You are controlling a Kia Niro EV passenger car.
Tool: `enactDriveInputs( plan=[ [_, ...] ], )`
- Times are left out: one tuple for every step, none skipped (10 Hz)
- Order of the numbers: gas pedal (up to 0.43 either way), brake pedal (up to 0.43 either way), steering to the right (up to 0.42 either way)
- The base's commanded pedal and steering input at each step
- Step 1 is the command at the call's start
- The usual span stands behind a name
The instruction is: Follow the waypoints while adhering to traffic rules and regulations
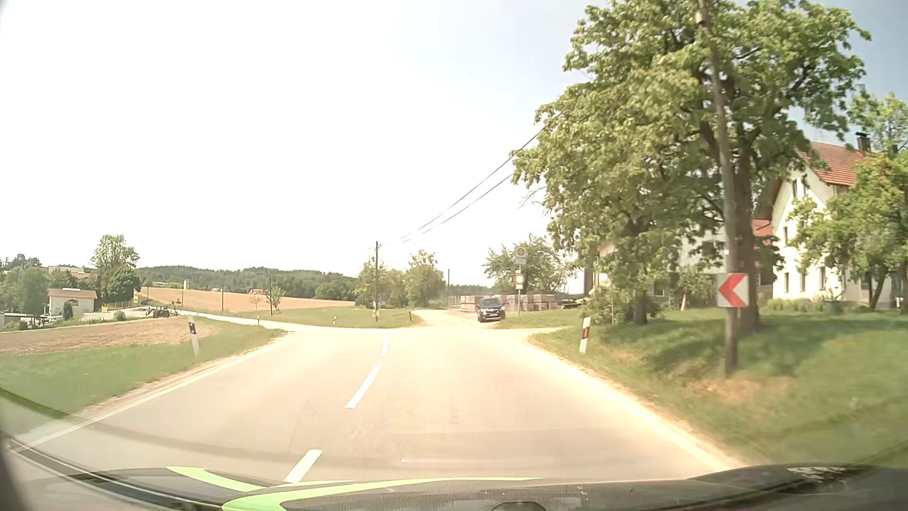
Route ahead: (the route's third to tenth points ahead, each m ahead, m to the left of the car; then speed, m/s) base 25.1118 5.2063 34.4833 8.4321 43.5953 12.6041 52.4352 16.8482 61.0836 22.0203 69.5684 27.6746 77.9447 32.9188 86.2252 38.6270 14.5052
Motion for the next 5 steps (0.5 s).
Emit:
enactDriveInputs(
  plan=[
    [0.0, 0.177, -0.04],
    [0.0, 0.067, -0.04],
    [0.0, 0.0, -0.04],
    [0.0, 0.0, -0.041],
    [0.0, 0.0, -0.042]
  ],
)
